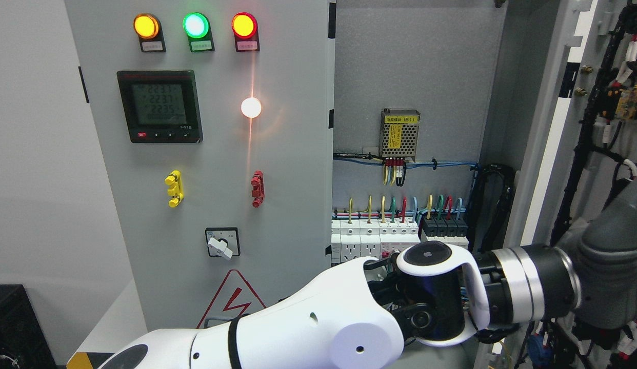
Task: Open door with both hands
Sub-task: 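Push the handled door outward with the left hand, swinging it wide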
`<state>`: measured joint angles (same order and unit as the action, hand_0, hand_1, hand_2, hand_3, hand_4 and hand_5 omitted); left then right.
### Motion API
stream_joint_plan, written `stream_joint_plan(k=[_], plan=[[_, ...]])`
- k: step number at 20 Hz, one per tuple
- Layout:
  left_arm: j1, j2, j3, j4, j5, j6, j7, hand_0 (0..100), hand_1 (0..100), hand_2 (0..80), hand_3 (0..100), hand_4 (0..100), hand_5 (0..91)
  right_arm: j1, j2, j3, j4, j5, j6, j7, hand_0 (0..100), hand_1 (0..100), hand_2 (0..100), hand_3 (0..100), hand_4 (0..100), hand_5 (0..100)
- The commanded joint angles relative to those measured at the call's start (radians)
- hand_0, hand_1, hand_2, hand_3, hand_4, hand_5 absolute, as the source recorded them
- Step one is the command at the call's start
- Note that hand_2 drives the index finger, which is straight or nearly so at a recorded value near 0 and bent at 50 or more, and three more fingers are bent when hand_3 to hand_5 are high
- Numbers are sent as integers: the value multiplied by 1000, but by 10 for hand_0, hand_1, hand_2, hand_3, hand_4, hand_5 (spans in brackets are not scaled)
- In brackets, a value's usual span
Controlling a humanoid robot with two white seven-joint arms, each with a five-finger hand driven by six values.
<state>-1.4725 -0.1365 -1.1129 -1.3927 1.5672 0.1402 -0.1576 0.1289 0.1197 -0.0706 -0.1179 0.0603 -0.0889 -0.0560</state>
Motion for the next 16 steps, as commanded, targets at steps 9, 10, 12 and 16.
stream_joint_plan(k=[9,10,12,16], plan=[[-12,-40,-4,54,-1,-1,-8,0,0,0,0,0,0,0,0,0,0,0,0,-1,0,0,0,0,0,0],[-11,-38,-4,51,-1,-1,-8,0,0,0,0,0,0,0,0,0,0,1,0,-1,0,0,0,0,0,0],[-11,-29,-2,44,-1,-1,-8,0,0,0,0,0,0,0,0,0,0,1,0,1,0,0,0,0,0,0],[-9,9,5,25,-1,1,-8,0,0,0,0,0,0,0,0,0,0,0,0,1,0,0,0,0,0,0]])
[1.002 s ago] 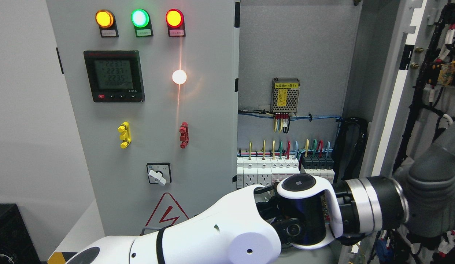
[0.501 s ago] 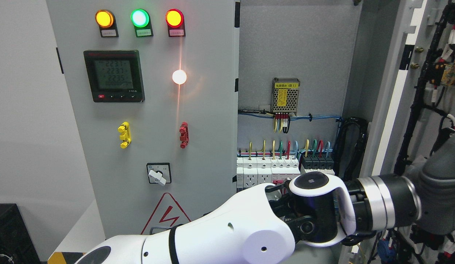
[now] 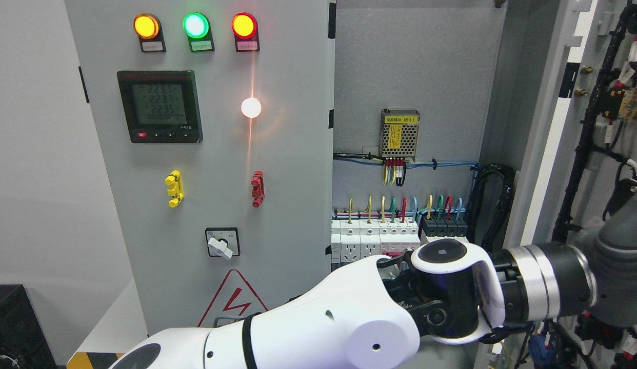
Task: Open door with both hands
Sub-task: 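Push the handled door outward with the left hand, swinging it wide, then withdraw the left hand down away from the opened door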
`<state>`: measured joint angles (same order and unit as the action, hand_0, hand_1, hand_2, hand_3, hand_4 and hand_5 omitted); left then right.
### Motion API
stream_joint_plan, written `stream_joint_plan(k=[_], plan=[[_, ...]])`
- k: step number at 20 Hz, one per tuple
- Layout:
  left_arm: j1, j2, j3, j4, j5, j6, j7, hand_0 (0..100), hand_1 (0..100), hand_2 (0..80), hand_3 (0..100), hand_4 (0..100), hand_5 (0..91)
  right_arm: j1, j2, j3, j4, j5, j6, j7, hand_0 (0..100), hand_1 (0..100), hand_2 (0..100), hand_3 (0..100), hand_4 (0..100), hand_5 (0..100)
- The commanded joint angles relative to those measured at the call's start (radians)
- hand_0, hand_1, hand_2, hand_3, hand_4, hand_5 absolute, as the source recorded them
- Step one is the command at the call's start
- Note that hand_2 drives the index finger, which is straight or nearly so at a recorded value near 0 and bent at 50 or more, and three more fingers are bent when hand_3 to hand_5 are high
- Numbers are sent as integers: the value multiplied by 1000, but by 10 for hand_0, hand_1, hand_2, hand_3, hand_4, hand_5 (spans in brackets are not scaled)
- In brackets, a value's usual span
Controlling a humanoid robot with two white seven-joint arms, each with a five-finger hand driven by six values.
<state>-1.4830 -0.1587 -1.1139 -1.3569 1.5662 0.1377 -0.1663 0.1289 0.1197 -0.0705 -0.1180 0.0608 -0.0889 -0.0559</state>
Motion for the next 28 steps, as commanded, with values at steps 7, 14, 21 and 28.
stream_joint_plan(k=[7,14,21,28], plan=[[12,166,12,-146,3,3,1,0,0,0,0,0,0,0,0,0,0,-1,0,1,0,0,0,0,0,0],[76,349,42,-310,6,2,1,0,0,0,0,0,0,0,0,0,0,-1,0,1,0,0,0,0,0,0],[268,628,42,-392,0,2,1,0,0,0,0,0,0,0,0,0,0,1,0,-1,0,0,0,0,0,0],[550,866,40,-426,0,-1,2,0,0,0,0,0,0,0,0,0,0,1,0,-1,0,0,0,0,0,0]])
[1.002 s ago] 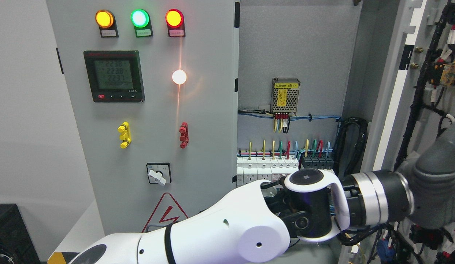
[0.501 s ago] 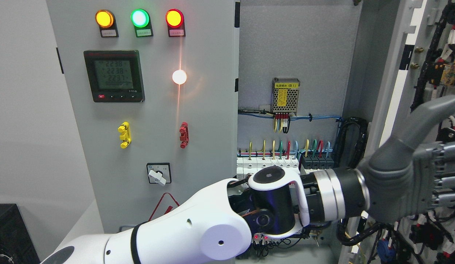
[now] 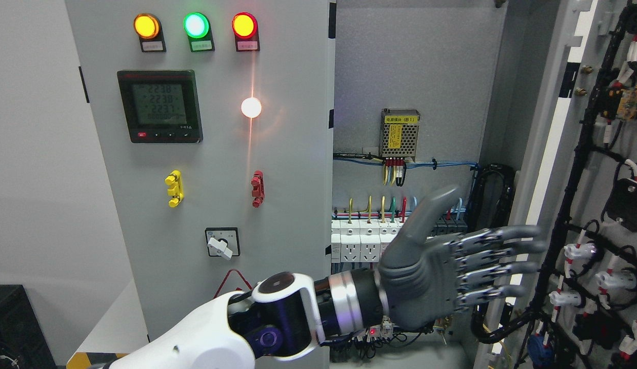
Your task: Open door with both hands
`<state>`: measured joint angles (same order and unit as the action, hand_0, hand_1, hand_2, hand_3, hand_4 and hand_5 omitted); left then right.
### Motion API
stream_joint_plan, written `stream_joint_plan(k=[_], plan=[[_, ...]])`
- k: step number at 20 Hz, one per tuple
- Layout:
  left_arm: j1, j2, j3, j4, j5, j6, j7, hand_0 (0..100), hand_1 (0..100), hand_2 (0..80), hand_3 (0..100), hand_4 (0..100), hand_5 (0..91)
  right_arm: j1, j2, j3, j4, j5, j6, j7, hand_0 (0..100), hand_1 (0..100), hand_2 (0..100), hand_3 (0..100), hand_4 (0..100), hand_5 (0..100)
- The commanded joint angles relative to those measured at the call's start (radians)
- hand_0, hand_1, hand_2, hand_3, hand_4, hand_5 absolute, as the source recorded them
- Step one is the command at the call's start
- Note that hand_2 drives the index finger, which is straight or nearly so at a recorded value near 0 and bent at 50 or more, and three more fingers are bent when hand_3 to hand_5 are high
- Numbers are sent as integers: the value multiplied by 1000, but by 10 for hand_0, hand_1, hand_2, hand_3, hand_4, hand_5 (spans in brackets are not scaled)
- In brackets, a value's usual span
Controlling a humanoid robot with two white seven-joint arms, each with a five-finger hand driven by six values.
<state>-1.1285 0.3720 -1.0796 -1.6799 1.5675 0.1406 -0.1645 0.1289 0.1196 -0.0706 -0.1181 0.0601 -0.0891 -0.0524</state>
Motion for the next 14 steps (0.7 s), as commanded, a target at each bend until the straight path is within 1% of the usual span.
stream_joint_plan(k=[1,3,6,8,10,12,14], plan=[[232,358,6,-103,-3,-4,0,0,0,0,0,0,0,0,0,0,0,0,0,-4,0,0,0,0,0,0],[307,389,6,-101,-29,-6,0,0,0,0,0,0,0,0,0,0,0,0,0,-4,0,0,0,0,0,0],[416,413,6,-98,-111,-13,0,0,0,0,0,0,0,0,0,0,0,1,0,-3,0,0,0,0,0,0],[490,433,9,-83,-156,-19,0,0,0,0,0,0,0,0,0,0,0,1,0,-3,0,0,0,0,0,0],[567,446,13,-38,-197,-48,0,0,0,0,0,0,0,0,0,0,0,0,0,-4,0,0,0,0,0,0],[662,444,36,37,-254,-97,0,0,0,0,0,0,0,0,0,0,0,1,0,-4,0,0,0,0,0,0],[780,435,91,98,-323,-118,0,0,0,0,0,0,0,0,0,0,0,1,0,-4,0,0,0,0,0,0]])
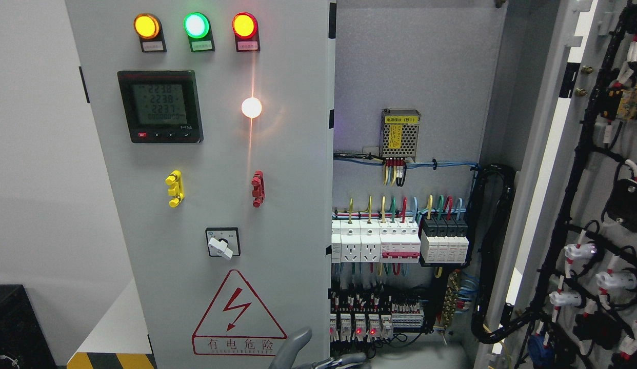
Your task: Open door with both hands
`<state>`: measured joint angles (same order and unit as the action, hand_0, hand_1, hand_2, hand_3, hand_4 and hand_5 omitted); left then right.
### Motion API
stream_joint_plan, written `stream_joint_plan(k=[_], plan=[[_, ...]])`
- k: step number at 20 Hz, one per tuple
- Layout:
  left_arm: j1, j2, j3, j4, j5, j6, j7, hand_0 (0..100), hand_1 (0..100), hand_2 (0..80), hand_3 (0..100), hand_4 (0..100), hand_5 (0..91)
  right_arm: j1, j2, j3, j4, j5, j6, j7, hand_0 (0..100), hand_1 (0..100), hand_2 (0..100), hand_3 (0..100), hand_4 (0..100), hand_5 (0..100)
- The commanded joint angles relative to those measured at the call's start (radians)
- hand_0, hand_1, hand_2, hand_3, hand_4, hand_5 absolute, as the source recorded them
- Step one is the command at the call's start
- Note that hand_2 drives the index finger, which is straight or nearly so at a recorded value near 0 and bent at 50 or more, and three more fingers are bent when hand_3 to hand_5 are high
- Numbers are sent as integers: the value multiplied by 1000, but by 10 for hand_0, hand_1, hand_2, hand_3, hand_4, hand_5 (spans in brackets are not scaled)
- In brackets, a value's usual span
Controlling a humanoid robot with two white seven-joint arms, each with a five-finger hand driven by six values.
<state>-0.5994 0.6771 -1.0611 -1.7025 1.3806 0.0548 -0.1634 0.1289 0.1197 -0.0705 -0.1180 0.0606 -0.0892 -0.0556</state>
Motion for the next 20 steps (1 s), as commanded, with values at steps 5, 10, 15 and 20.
stream_joint_plan(k=[5,10,15,20], plan=[[453,89,173,280,-273,-44,-1,0,0,0,0,0,0,0,0,0,0,1,0,-1,0,0,0,0,0,0],[546,21,191,532,-313,-114,-7,0,0,0,0,0,0,0,0,0,0,1,0,-1,0,0,0,0,0,0],[616,-43,191,760,-336,-154,-8,0,0,0,0,0,0,0,0,0,0,-1,0,-1,0,0,0,0,0,0],[622,-151,191,1016,-339,-156,-10,0,0,0,0,0,0,0,0,0,0,1,0,-1,0,0,0,0,0,0]])
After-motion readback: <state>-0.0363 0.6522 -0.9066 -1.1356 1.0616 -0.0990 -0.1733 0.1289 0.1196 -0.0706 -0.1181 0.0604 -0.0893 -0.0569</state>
